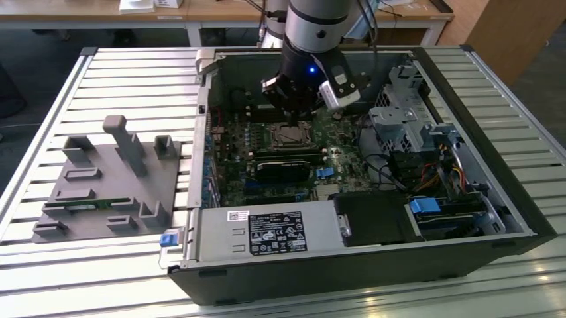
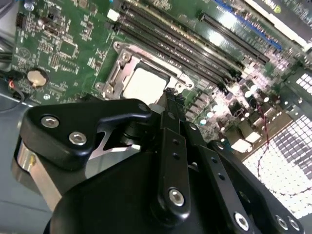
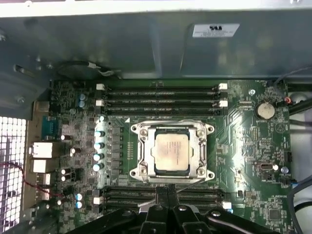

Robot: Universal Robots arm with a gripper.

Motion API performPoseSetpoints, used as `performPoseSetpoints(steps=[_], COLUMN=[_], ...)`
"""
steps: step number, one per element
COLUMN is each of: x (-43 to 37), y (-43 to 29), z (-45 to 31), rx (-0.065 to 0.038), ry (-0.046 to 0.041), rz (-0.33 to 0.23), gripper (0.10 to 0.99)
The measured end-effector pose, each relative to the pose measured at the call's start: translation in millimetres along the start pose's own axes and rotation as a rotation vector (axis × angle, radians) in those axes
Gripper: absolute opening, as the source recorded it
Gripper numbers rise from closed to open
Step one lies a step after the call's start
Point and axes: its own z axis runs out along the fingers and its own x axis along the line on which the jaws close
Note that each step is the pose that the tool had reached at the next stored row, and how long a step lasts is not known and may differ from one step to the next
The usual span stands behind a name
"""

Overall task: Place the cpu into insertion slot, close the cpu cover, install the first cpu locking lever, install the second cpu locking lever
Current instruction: 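Install the second cpu locking lever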

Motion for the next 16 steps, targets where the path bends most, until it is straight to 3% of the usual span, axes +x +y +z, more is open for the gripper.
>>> performPoseSetpoints(steps=[12, 16], x=[-2.3, -7.3], y=[-1.1, -1.5], z=[5.4, 10.1], rx=[0.0, 0.0], ry=[0.0001, 0.0055], rz=[0.0, 0.001], gripper=[0.106, 0.106])
